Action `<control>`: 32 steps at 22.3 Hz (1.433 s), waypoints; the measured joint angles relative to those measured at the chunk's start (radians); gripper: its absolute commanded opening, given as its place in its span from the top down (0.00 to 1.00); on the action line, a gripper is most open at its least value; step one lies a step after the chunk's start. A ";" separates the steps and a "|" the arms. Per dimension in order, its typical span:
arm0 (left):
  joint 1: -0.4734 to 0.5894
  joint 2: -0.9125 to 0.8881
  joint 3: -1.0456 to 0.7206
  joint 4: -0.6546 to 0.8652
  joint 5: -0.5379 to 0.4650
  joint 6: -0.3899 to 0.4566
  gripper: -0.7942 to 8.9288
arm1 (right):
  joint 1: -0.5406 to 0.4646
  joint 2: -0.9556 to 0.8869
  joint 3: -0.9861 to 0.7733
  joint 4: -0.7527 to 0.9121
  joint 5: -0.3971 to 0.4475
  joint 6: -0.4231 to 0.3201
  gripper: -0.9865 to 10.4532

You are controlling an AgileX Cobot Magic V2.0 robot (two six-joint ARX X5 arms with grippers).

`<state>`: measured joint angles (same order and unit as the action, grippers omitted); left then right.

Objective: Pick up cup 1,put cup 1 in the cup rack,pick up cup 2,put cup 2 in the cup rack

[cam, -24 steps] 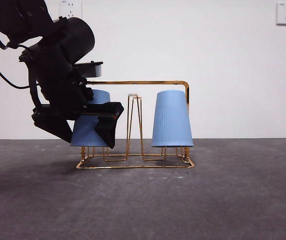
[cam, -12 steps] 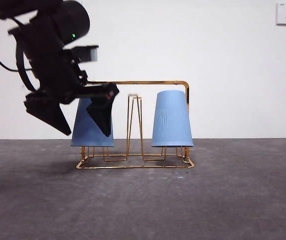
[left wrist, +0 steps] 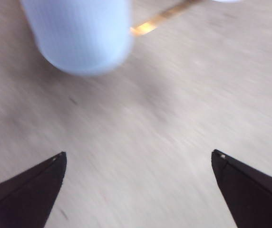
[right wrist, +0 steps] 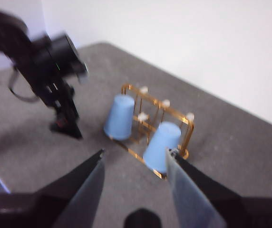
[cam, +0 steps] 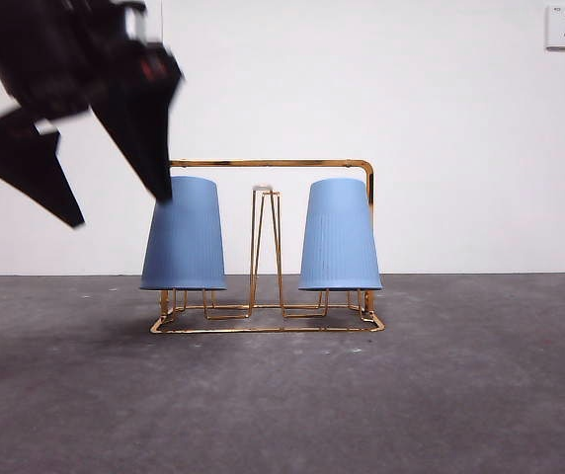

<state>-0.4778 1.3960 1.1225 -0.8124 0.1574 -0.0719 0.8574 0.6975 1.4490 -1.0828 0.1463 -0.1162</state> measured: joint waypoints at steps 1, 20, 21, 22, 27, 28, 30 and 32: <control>0.000 -0.040 0.000 -0.037 0.032 0.000 0.34 | 0.000 0.006 0.000 -0.023 0.002 0.003 0.72; 0.000 -0.630 0.000 -0.231 0.212 -0.060 0.60 | 0.000 0.143 0.000 -0.267 0.003 0.106 0.73; 0.000 -0.636 0.000 -0.237 0.213 -0.061 0.70 | 0.000 0.145 0.000 -0.268 0.003 0.107 0.74; 0.000 -0.641 0.000 -0.242 0.213 -0.063 0.80 | 0.000 0.148 0.000 -0.269 0.003 0.111 0.79; 0.000 -0.649 0.000 -0.251 0.213 -0.069 0.93 | 0.000 0.158 0.000 -0.270 0.003 0.129 0.92; 0.000 -0.648 0.000 -0.251 0.213 -0.070 0.93 | 0.000 0.159 0.000 -0.270 0.003 0.129 0.92; 0.000 -0.648 0.000 -0.251 0.213 -0.071 0.93 | 0.000 0.164 0.000 -0.270 0.003 0.129 0.92; 0.000 -0.648 0.000 -0.251 0.213 -0.071 0.93 | 0.000 0.167 0.000 -0.270 0.003 0.132 0.92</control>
<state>-0.4778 0.7483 1.1225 -1.0634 0.3702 -0.1425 0.8574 0.8642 1.4490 -1.3533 0.1490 0.0158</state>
